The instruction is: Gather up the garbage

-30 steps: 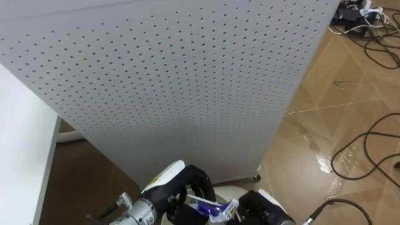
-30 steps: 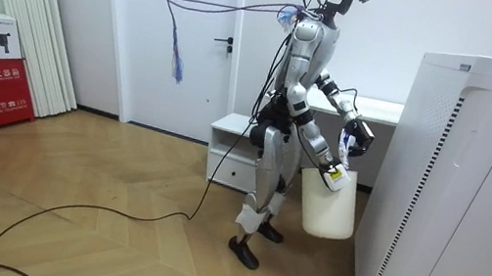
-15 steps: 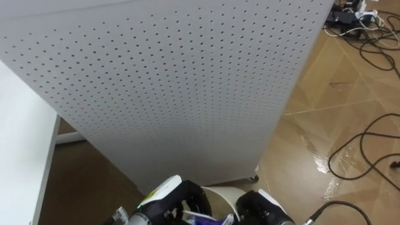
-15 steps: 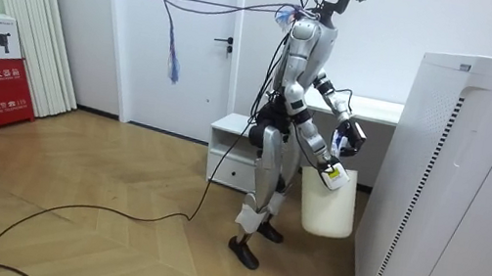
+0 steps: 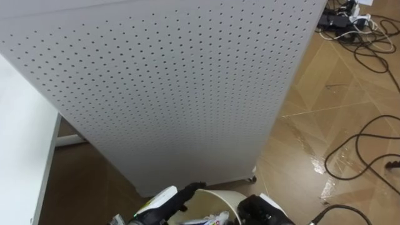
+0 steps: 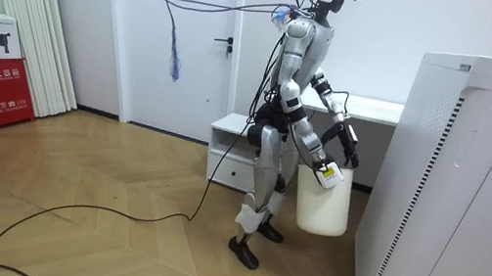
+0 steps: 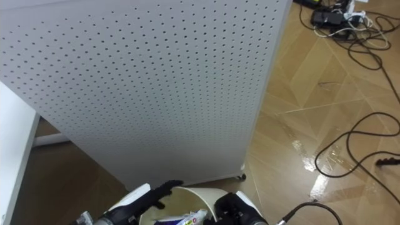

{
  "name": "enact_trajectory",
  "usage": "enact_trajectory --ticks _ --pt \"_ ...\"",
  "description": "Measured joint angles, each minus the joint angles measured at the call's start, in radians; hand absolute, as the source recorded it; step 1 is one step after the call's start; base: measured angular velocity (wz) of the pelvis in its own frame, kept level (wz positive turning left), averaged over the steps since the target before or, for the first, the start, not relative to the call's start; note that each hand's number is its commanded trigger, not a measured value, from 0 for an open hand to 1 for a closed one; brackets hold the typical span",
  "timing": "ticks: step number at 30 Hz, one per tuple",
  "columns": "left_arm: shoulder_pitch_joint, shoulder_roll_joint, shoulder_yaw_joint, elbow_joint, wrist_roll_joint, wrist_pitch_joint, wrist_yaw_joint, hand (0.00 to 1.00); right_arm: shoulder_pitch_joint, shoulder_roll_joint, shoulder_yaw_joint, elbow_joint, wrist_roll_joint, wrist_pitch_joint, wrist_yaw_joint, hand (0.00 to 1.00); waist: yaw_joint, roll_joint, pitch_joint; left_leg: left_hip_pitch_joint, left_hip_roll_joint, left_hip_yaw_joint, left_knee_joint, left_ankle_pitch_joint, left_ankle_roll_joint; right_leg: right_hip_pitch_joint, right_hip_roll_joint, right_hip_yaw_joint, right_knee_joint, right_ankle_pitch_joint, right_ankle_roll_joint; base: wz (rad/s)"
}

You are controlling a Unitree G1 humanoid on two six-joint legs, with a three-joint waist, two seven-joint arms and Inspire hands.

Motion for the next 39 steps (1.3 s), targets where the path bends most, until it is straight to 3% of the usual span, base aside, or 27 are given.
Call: enact_trajectory --ticks 8,17,22,24,33,39 --pt "0.002 0.003 -0.001 -0.001 -0.003 0.009 -0.056 0.0 0.0 -0.008 0.005 -0.007 -0.002 0.008 0.013 1.0 -0.001 0.004 -0.002 0.009 -0.001 -0.006 0.0 0.0 0.0 0.01 -0.001 0.002 0.0 0.0 0.0 0.0" --pt "0.027 0.001 -0.002 -0.001 -0.008 0.038 -0.116 0.0 0.067 -0.063 0.004 -0.12 -0.002 0.009 0.024 1.0 -0.002 0.008 -0.0057 0.065 -0.002 -0.001 -0.017 0.0 0.0 0.054 -0.003 0.007 0.0 0.0 0.001 -0.01" --pt "0.065 0.0 0.017 -0.004 0.001 0.04 -0.125 0.0 0.127 -0.087 -0.025 -0.119 -0.001 0.008 0.055 1.0 -0.007 0.006 -0.0206 0.141 -0.004 0.009 -0.048 0.0 0.0 0.123 -0.004 0.004 -0.024 -0.01 0.002 -0.05" --pt "0.088 0.001 0.027 -0.004 0.002 0.042 -0.124 0.0 0.149 -0.1 -0.034 -0.12 0.001 0.008 0.065 1.0 -0.009 0.006 -0.0227 0.168 -0.004 0.011 -0.06 0.0 0.0 0.147 -0.003 0.004 -0.031 -0.012 0.002 0.0" --pt "0.187 -0.002 0.03 -0.002 -0.063 0.064 -0.12 0.0 0.274 -0.112 -0.073 -0.115 0.004 0.009 0.078 1.0 -0.04 -0.021 -0.0357 0.278 -0.001 0.011 -0.112 0.001 -0.002 0.257 0.006 0.007 -0.087 -0.015 0.004 -0.01" --pt "0.239 -0.009 0.068 0.077 -0.18 0.062 -0.092 0.0 0.36 -0.094 -0.174 -0.045 0.054 0.008 0.075 1.0 -0.054 -0.036 -0.0367 0.34 0.002 0.035 -0.154 0.0 -0.003 0.304 0.014 0.03 -0.115 -0.016 0.008 -0.1"
